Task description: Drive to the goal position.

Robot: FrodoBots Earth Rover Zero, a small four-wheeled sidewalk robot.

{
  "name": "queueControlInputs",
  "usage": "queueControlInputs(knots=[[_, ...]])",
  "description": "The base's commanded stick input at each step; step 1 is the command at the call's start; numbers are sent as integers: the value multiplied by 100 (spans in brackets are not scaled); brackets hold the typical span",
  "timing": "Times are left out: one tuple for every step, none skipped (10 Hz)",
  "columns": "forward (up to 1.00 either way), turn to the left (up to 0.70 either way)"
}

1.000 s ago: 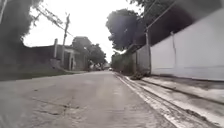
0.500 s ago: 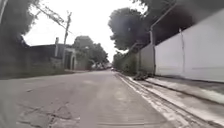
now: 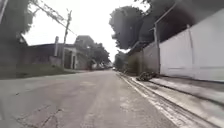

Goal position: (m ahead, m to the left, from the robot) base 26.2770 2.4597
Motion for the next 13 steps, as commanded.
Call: queueControlInputs(knots=[[70, 0], [70, 0], [70, 0], [70, 0], [70, 0], [70, 0], [70, 0], [70, 0], [70, 0], [70, 0], [70, 0], [70, 0], [70, 0]])
